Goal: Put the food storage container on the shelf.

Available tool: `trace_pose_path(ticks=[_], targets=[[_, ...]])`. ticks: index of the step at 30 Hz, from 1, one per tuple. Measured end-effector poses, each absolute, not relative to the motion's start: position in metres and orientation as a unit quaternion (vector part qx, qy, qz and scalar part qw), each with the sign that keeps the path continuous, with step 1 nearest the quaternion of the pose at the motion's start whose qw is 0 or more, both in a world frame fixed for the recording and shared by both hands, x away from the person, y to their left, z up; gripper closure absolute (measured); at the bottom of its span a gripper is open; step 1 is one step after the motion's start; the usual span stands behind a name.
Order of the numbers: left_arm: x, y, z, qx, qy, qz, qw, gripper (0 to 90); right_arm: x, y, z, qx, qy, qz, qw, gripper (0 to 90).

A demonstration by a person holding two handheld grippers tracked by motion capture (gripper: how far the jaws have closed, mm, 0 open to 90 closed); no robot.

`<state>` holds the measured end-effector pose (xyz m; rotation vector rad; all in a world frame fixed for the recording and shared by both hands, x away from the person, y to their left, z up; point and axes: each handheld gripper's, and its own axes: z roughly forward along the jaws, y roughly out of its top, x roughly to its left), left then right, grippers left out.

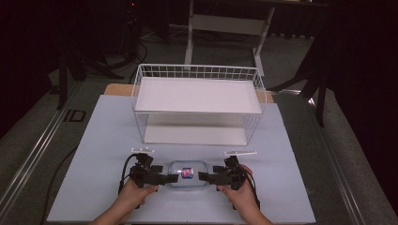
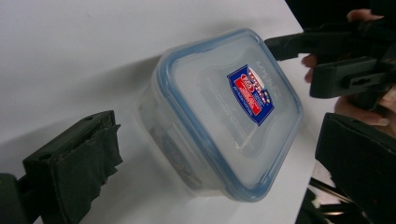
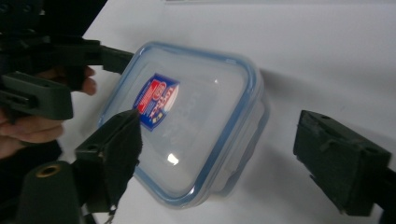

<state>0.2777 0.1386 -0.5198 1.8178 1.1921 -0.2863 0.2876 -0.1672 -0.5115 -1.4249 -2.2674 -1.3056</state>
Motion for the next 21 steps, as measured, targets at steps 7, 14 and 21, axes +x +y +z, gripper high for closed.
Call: trace_pose_path(ticks=[7,14,21], targets=[[0.280,0.132,-0.526,0.727,0.506,-0.132,0.445,15.2,0.296,-0.167,-0.518,-0.500,-0.742,-0.428,0.129,21.2],[0.281,0.132,-0.534,0.714,0.524,-0.158,0.437,26.8,0.299,-0.163,-0.526,-0.519,-0.729,-0.415,0.168,28.2],[0.278,0.133,-0.535,0.709,0.530,-0.169,0.433,28.1,0.298,-0.162,-0.525,-0.528,-0.724,-0.403,0.186,36.5]])
